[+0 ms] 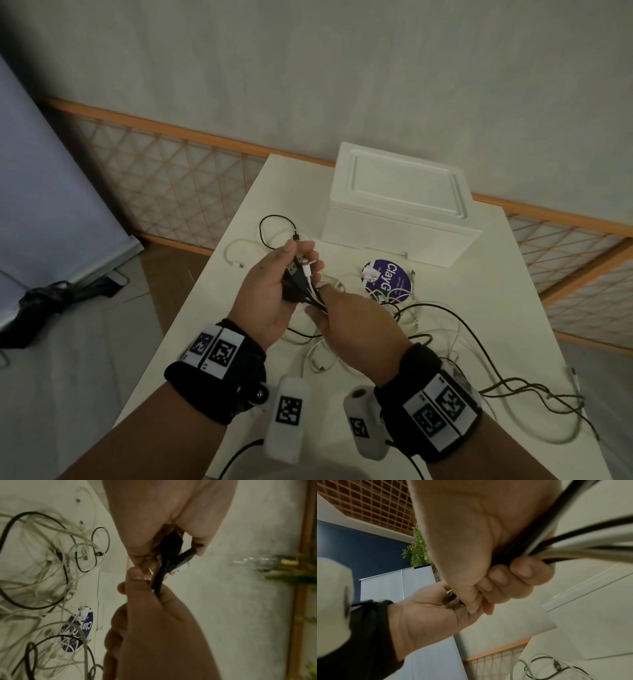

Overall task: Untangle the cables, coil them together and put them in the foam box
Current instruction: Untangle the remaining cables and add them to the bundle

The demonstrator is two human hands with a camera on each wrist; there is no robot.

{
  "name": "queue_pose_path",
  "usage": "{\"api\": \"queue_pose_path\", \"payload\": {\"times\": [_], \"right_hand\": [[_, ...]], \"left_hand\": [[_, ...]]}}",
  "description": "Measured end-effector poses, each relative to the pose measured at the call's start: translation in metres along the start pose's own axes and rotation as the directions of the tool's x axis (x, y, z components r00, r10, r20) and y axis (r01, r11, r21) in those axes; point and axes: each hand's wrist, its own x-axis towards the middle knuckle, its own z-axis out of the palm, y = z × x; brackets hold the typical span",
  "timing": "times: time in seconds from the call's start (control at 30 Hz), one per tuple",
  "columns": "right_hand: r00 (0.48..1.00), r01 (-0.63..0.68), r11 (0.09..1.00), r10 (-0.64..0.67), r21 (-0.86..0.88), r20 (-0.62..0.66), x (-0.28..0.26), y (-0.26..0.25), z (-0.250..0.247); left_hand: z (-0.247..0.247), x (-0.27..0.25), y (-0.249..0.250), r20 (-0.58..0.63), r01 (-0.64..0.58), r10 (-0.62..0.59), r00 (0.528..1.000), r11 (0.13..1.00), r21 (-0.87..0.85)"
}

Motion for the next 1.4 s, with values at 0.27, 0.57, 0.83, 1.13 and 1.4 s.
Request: {"api": "queue_pose_path", "payload": {"times": [0.27, 0.57, 0.83, 1.13, 1.4], "right_hand": [[0.995, -0.078, 0.992, 0.071, 0.097, 0.075, 0.005, -0.015, -0.005], [0.999, -0.036, 0.991, 0.04, -0.13, 0.029, 0.004, -0.011, -0.007], [0.999, -0.045, 0.968, 0.044, 0.248, 0.01, 0.009, -0.012, -0.015], [0.998, -0.054, 0.986, 0.06, 0.157, -0.032, 0.008, -0.008, -0.015], [0.995, 0.063, 0.97, -0.043, 0.233, -0.093, 0.003, -0.014, -0.015]], "left_hand": [[0.014, -0.008, -0.016, -0.029, -0.114, 0.124, 0.992, 0.964, 0.241], [0.01, -0.014, -0.016, 0.057, -0.127, 0.115, 0.992, 0.931, 0.342], [0.017, -0.019, -0.02, -0.068, -0.265, 0.312, 0.948, 0.888, 0.376], [0.01, -0.024, -0.024, 0.101, -0.257, 0.243, 0.965, 0.788, 0.56], [0.009, -0.025, -0.026, 0.193, -0.311, 0.247, 0.95, 0.656, 0.688]]}}
